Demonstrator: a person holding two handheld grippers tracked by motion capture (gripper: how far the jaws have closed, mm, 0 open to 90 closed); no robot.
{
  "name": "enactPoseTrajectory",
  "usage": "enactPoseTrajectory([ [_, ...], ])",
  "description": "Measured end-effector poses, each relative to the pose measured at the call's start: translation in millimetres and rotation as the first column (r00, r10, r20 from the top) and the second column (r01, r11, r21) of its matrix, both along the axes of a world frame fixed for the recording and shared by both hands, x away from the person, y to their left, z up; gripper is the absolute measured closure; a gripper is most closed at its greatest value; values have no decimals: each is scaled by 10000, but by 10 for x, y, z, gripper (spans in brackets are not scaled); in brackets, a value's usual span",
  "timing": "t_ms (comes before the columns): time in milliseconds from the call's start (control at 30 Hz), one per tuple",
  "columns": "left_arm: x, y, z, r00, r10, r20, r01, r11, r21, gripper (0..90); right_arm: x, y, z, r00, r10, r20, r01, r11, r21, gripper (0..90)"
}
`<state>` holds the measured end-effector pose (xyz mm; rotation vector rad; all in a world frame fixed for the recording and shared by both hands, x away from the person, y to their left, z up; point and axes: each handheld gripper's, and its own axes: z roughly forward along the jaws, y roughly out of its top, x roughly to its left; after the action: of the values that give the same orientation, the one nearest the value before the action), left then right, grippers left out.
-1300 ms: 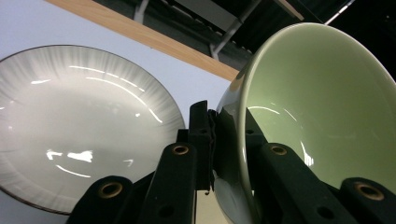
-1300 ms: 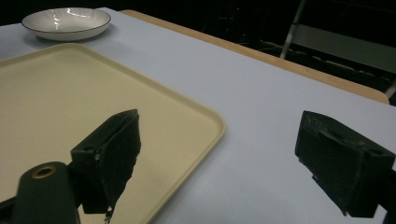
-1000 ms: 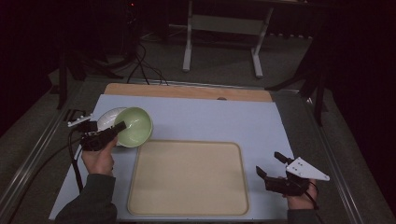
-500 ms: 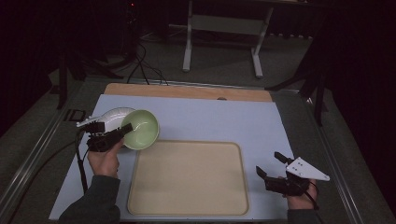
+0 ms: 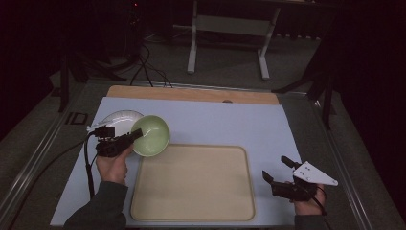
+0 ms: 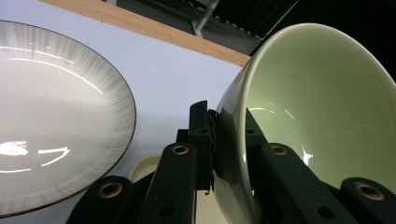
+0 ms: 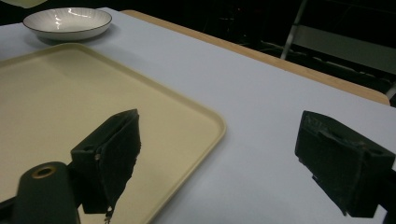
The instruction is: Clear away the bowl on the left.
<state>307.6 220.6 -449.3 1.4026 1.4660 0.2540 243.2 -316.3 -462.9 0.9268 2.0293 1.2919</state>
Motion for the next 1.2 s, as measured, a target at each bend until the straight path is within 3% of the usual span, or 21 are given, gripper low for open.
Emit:
enactPoseTrajectory([
  [1200,36,-319,-151,9955,-780,-541,811,9951,567,822,3,8,-2,10000,40,-16,-40,10000,-9,137],
])
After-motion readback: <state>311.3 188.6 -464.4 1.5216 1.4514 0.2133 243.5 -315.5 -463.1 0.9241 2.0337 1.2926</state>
